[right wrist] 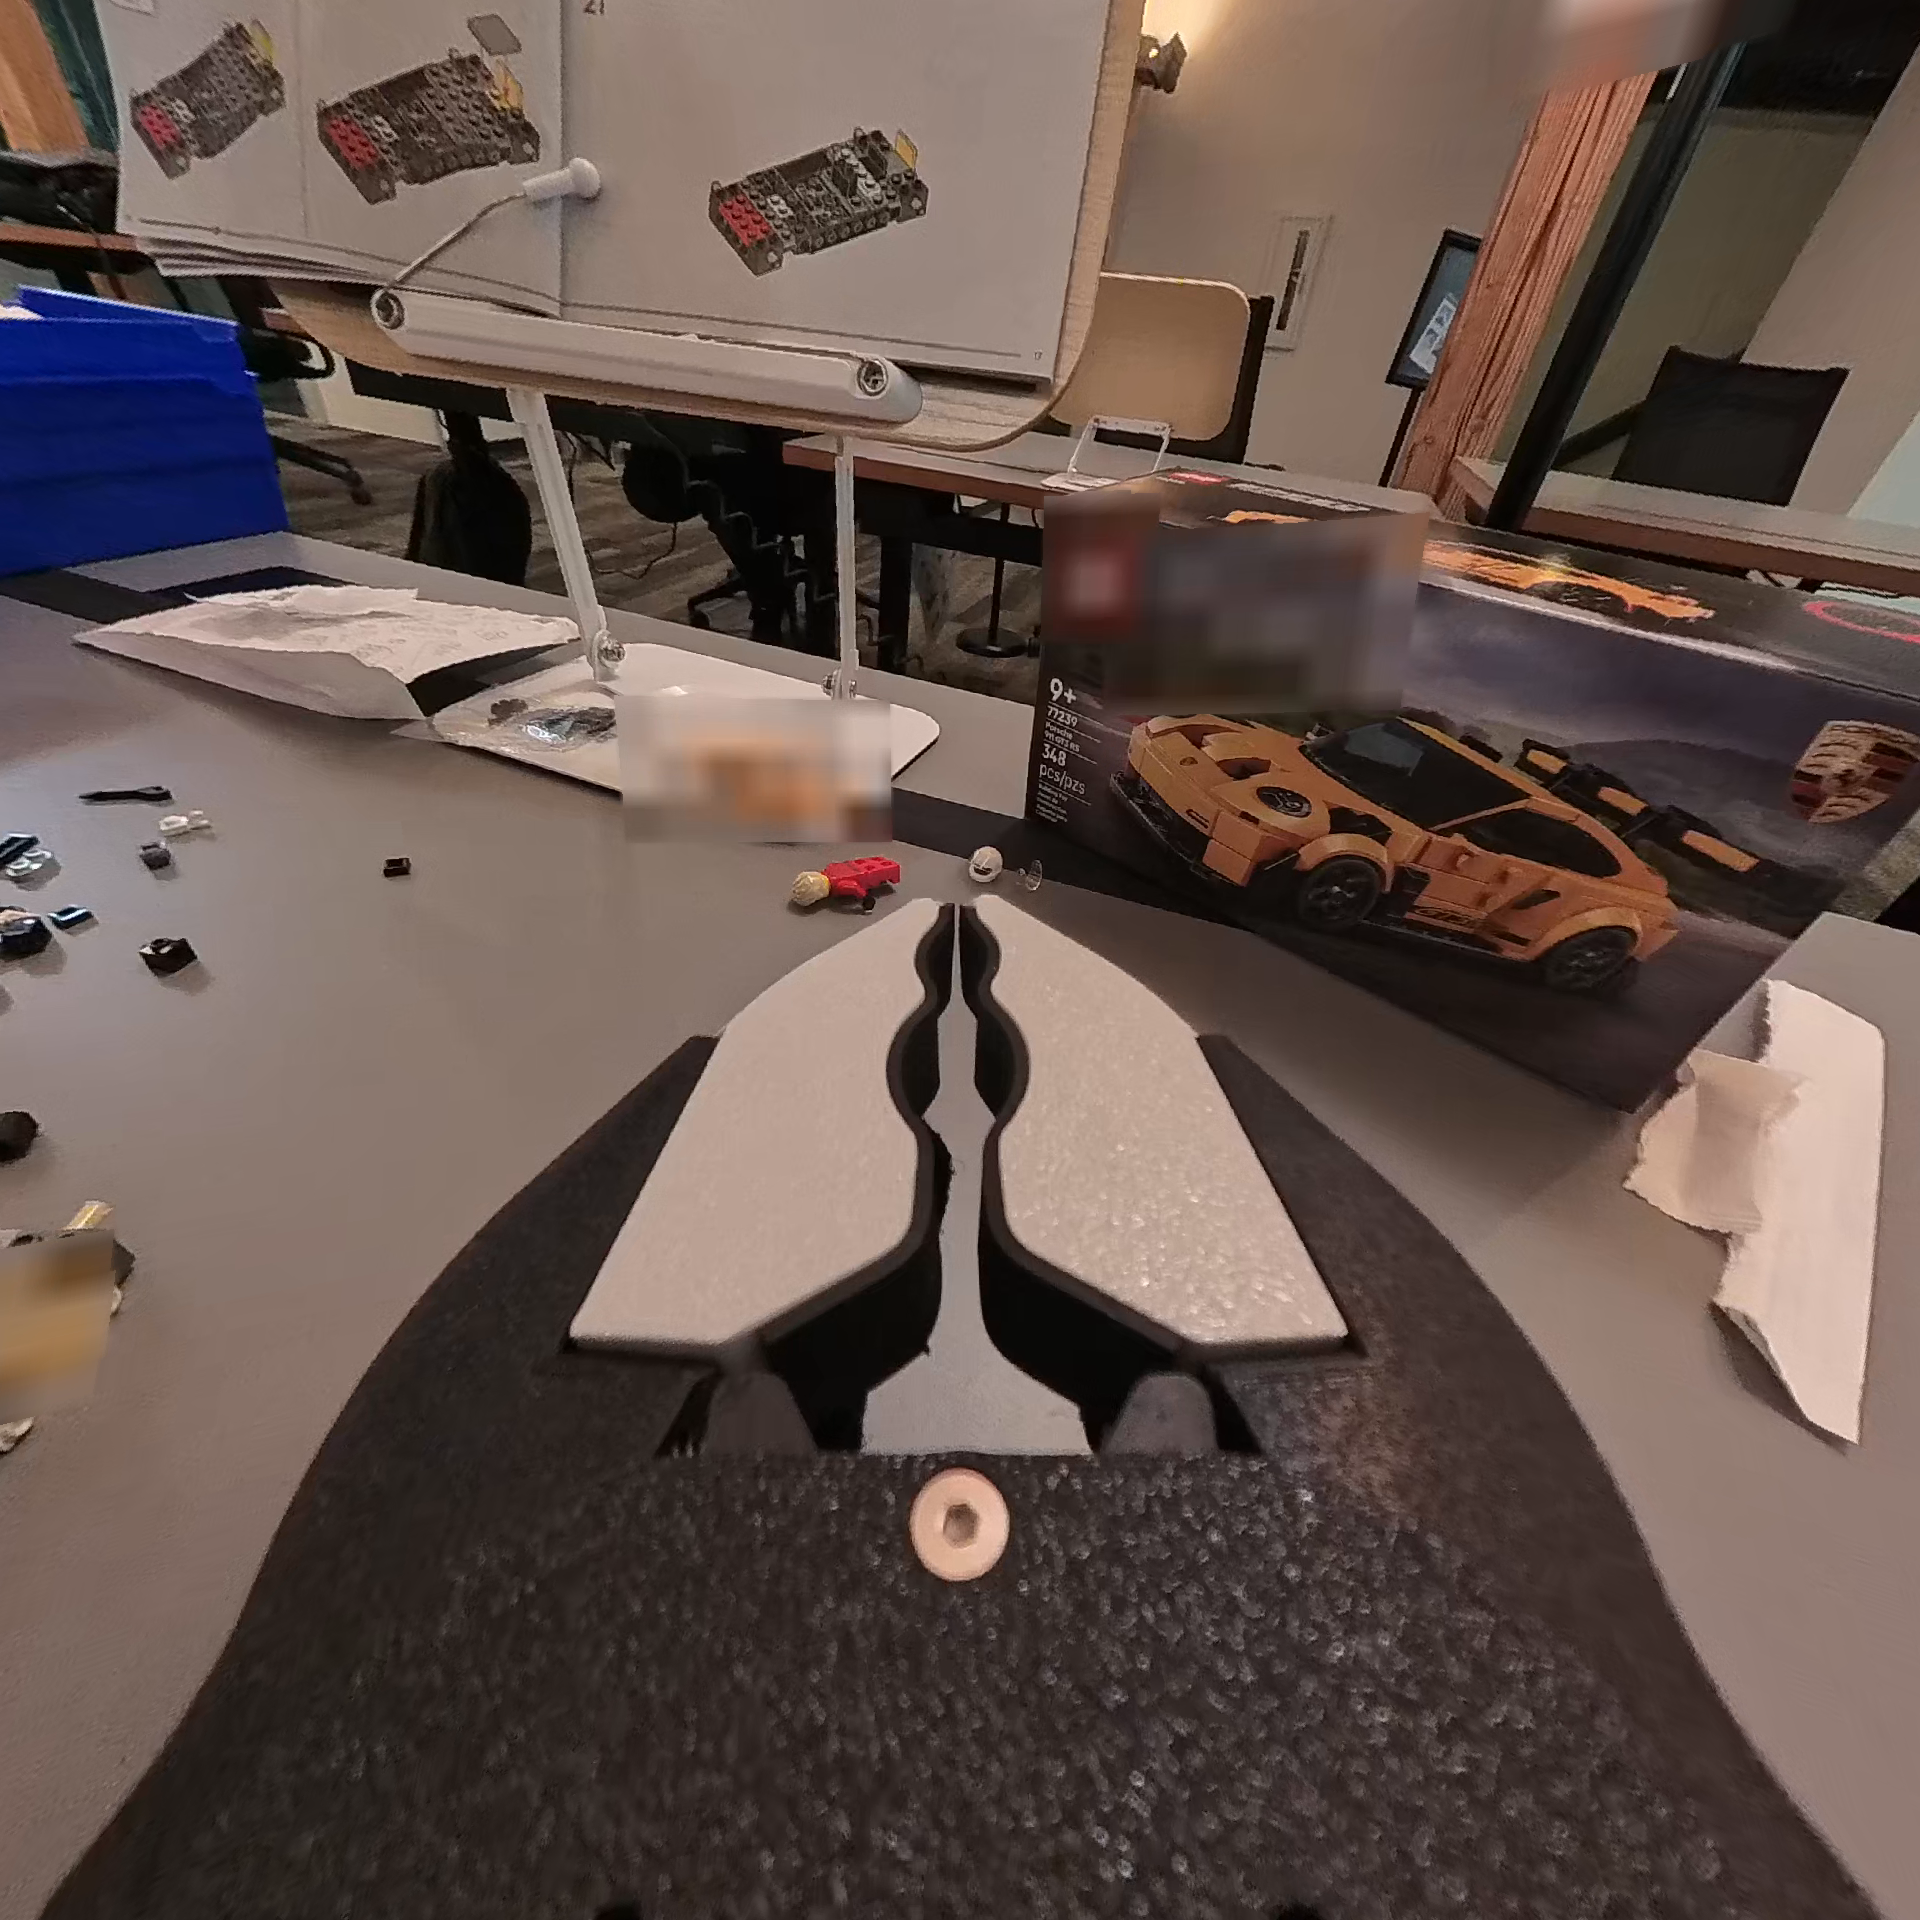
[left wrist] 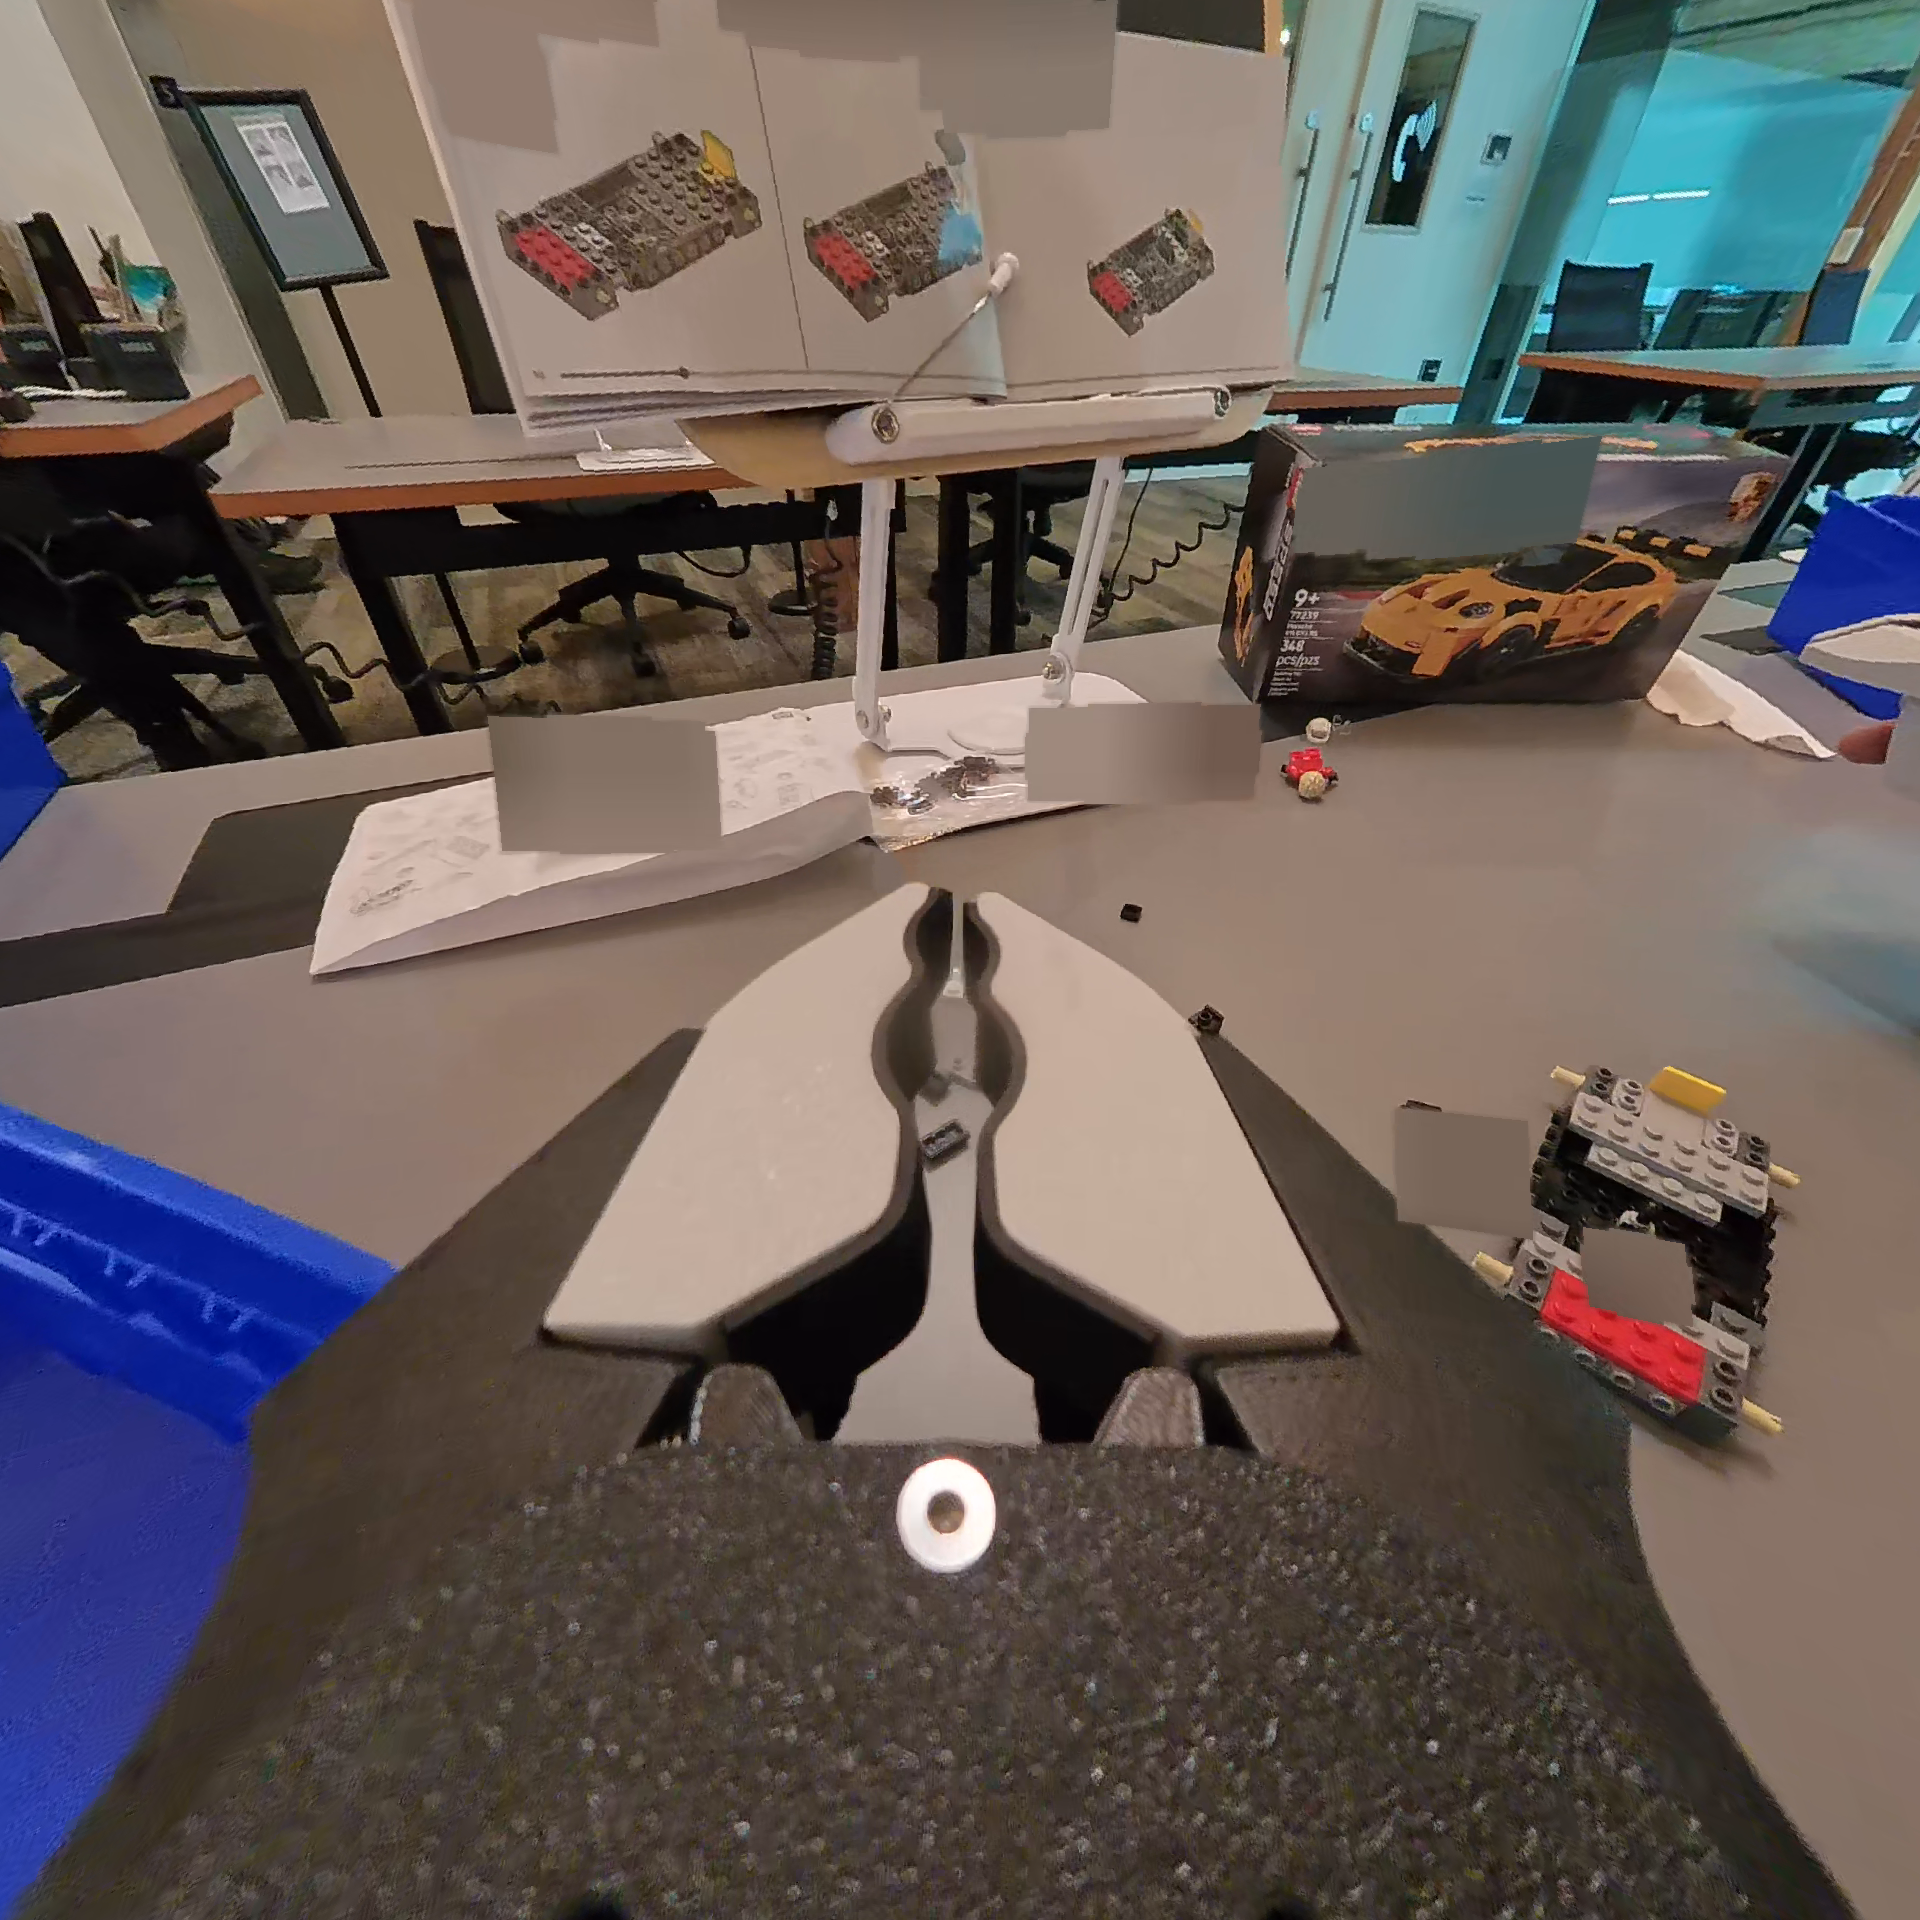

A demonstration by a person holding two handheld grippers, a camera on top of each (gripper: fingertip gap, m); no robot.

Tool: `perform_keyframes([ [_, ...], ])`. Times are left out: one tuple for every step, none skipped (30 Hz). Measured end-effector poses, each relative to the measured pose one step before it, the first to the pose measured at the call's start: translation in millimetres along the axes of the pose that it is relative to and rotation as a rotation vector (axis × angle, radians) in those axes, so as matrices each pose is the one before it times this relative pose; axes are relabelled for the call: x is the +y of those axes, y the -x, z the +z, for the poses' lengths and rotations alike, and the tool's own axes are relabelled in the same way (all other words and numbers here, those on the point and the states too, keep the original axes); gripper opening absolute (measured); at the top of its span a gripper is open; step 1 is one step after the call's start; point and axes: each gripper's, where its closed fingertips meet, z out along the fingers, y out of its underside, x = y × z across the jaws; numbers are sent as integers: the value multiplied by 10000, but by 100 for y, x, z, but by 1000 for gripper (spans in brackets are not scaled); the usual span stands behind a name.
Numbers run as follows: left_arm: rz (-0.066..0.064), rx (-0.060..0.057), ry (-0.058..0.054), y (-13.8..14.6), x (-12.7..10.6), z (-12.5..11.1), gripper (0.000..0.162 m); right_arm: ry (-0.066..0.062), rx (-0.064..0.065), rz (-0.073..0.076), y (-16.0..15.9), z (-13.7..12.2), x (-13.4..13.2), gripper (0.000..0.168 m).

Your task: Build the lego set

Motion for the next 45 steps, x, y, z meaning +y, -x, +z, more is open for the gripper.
perform_keyframes([
  [34,20,30,-50,83,44,3,15,-17,34,-5,37,61,0],
  [14,5,24,-17,66,37,3,26,-24,29,22,35,72,0],
  [-6,4,6,1,36,10,4,29,-20,22,26,33,74,0],
  [-18,3,-6,14,13,-4,4,18,-14,13,23,25,51,0],
  [-18,-3,-2,21,9,-8,5,5,-9,1,20,5,15,0],
  [-13,2,3,-2,5,-12,5,-11,-6,-6,32,-7,-15,0],
  [-3,10,-11,-26,-20,-23,6,-24,-7,-9,34,-37,-69,0],
  [13,7,-20,-40,-51,-19,6,-40,-7,-16,34,-35,-109,0],
  [32,-1,-8,-46,-37,-7,6,-48,-8,-19,33,-43,-118,0],
  [47,-3,5,-53,8,-3,7,-60,-11,-12,41,-49,-143,0],
  [50,-10,14,-42,28,2,7,-51,-26,-10,69,-49,-133,0],
  [48,-5,18,-48,30,9,7,-43,-40,-6,97,-46,-125,0],
  [46,-9,13,-46,16,1,7,-59,-45,-12,132,-58,-167,0],
  [56,-28,11,-24,14,-7,7,-65,-49,-31,139,-54,-188,0],
  [62,-39,1,5,-19,-13,7,-68,-38,-47,133,-72,-193,0],
  [59,-57,-2,46,-13,-10,7,-57,-33,-60,132,-63,-172,0],
  [59,-103,15,126,17,-12,7,-46,-24,-53,83,-56,-155,0],
  [48,-100,33,144,41,-15,7,-47,-7,-29,37,-41,-133,0],
  [14,-86,23,153,22,-27,7,-27,-14,10,22,-25,-63,0],
  [-6,-64,-12,133,-63,-77,6,10,-16,40,22,22,35,0],
  [2,-82,-35,157,-135,-126,6,29,-13,32,22,30,78,0],
  [31,-113,-47,212,-167,-151,4,32,-12,4,58,30,85,0],
  [53,-143,-51,251,-192,-171,3,21,-2,-20,40,23,50,0],
  [46,-158,-32,277,-149,-171,1,10,5,-25,39,16,15,0],
  [14,-114,-32,229,-149,-156,0,13,6,-15,31,13,20,0],
  [-26,-93,-25,216,-149,-147,0,14,4,-4,21,5,24,0],
  [-41,-123,-9,276,-147,-156,0,12,14,-1,-4,6,23,0],
  [-35,-134,0,332,-150,-199,0,9,17,-1,-16,0,1,0],
  [-37,-181,47,435,-86,-245,0,4,26,1,-20,-17,-6,0],
  [-40,-212,38,553,-93,-335,0,-4,22,5,-16,-13,-46,0],
  [-41,-263,28,721,-91,-417,0,-15,11,-3,0,-13,-60,0],
  [-34,-359,74,964,-50,-498,0,-7,16,-9,-18,-11,-49,0],
  [-47,-377,47,1101,-86,-570,0,-10,4,-2,11,-16,-44,0],
  [-34,-424,72,1248,-64,-625,0,-7,0,7,9,-4,-39,0],
  [44,-491,104,1428,-11,-638,0,-4,5,8,-5,-13,-34,0],
  [99,-528,95,1550,37,-619,0,-10,0,3,-1,-23,-41,0],
  [143,-558,164,1663,190,-570,1,-7,2,10,0,-11,-48,0],
  [172,-536,252,1689,405,-461,1,-3,0,17,-5,-14,-31,0],
  [136,-485,296,1642,569,-365,1,-7,-7,13,9,-17,-27,0],
  [69,-393,353,1484,715,-256,1,-4,-2,8,0,-19,-24,0],
  [-32,-293,322,1274,710,-212,1,-8,-3,7,0,-16,-29,0],
  [-91,-216,296,1054,680,-197,1,-2,-1,5,4,-13,-12,0],
  [-102,-182,226,843,590,-205,1,5,5,-2,6,-4,-6,0],
  [-82,-192,154,680,500,-240,1,10,5,-2,0,0,22,0],
  [-18,-201,142,522,509,-219,0,17,-1,1,17,17,29,0],
])
